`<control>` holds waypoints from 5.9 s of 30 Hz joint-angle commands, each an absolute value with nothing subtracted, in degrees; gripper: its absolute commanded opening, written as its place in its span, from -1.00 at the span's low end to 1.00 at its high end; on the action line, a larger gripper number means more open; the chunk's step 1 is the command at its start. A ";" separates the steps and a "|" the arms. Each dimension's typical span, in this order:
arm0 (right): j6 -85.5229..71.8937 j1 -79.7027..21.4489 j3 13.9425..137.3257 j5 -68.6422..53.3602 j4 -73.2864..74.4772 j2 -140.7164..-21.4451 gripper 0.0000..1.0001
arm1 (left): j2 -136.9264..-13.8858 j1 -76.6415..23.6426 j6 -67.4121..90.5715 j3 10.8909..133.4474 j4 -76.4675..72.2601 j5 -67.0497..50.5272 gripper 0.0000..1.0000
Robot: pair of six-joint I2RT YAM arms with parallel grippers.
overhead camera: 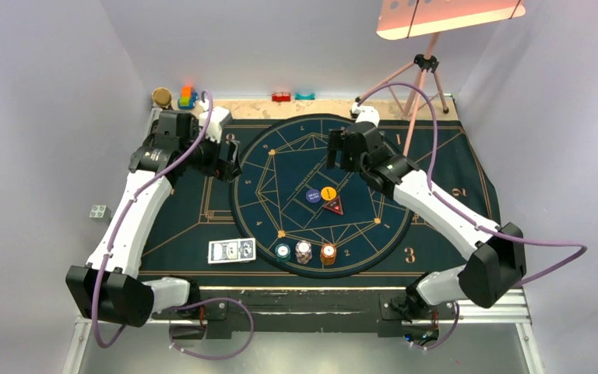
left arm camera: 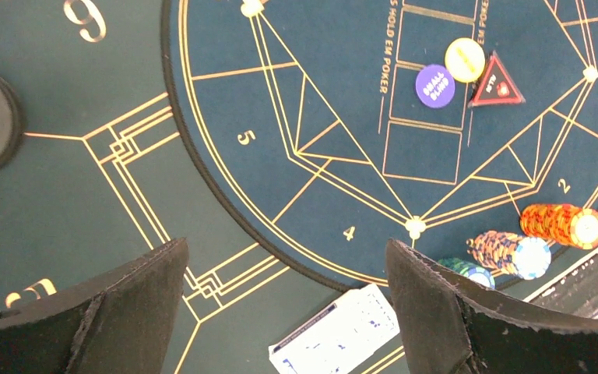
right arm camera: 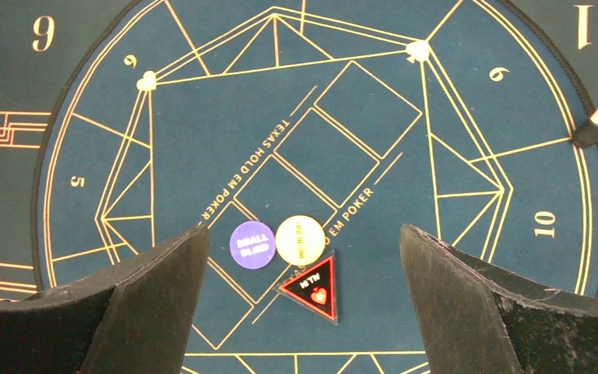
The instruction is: Distribute texas hold em gaming equipment
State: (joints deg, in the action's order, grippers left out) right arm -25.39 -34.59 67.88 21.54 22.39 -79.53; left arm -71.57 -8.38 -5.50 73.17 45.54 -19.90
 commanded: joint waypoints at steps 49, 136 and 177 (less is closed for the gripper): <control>-24.62 -42.01 75.15 14.20 15.99 -111.45 0.88 | -63.89 -3.96 -10.31 59.23 36.54 -23.29 1.00; -28.24 -38.39 72.00 19.62 24.88 -100.21 0.92 | -61.72 -1.77 -7.55 53.17 30.45 -20.40 1.00; -27.61 -33.70 69.70 18.49 22.01 -109.11 0.19 | -63.00 -1.77 -8.21 54.59 32.52 -21.68 1.00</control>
State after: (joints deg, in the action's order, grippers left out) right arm -28.08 -35.62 68.27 15.73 22.74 -106.59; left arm -63.11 -2.26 -8.08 52.90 32.49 -20.84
